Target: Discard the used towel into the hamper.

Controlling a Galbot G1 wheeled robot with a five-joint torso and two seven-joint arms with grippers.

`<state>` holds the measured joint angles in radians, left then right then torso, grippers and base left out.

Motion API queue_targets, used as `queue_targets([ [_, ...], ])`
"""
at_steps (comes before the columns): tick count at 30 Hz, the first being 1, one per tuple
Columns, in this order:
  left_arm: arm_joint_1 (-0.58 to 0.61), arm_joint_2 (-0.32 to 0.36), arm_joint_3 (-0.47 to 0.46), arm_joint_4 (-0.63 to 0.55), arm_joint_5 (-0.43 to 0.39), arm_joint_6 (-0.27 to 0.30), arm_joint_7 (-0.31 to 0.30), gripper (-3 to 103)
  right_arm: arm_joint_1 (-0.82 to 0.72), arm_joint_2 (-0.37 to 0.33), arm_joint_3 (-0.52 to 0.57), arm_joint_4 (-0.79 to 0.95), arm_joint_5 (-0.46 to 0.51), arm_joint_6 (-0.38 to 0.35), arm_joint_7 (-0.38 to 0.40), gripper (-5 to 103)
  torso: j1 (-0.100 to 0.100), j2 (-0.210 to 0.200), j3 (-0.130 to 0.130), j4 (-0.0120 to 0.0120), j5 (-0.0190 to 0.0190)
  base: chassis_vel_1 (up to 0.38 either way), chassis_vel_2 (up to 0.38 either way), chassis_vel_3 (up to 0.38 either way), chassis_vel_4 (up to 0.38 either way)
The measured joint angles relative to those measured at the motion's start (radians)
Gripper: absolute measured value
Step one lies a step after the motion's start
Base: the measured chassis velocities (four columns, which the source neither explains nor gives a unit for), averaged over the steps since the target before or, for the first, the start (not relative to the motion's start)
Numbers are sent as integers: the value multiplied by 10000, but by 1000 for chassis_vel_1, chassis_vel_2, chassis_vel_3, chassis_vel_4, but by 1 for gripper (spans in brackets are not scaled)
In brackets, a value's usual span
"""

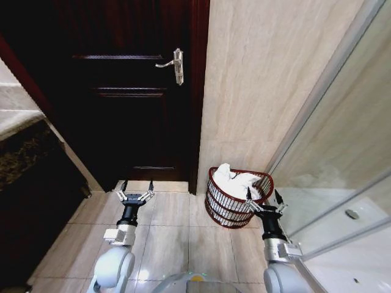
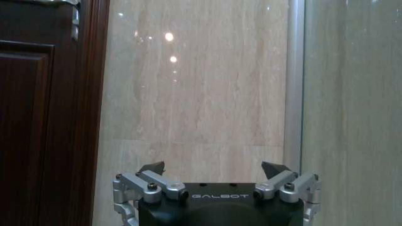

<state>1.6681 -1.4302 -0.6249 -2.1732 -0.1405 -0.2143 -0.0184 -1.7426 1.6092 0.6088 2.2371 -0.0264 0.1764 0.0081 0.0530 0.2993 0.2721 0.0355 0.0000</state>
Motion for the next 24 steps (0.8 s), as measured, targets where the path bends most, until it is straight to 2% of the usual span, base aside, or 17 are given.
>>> queue_targets([
  [24, 31, -34, -31, -18, -11, -51, 0, 100, -60, -11, 13, 92, -36, 16, -9, 100, 228, 659, 432, 0, 0, 0, 0, 0, 0],
])
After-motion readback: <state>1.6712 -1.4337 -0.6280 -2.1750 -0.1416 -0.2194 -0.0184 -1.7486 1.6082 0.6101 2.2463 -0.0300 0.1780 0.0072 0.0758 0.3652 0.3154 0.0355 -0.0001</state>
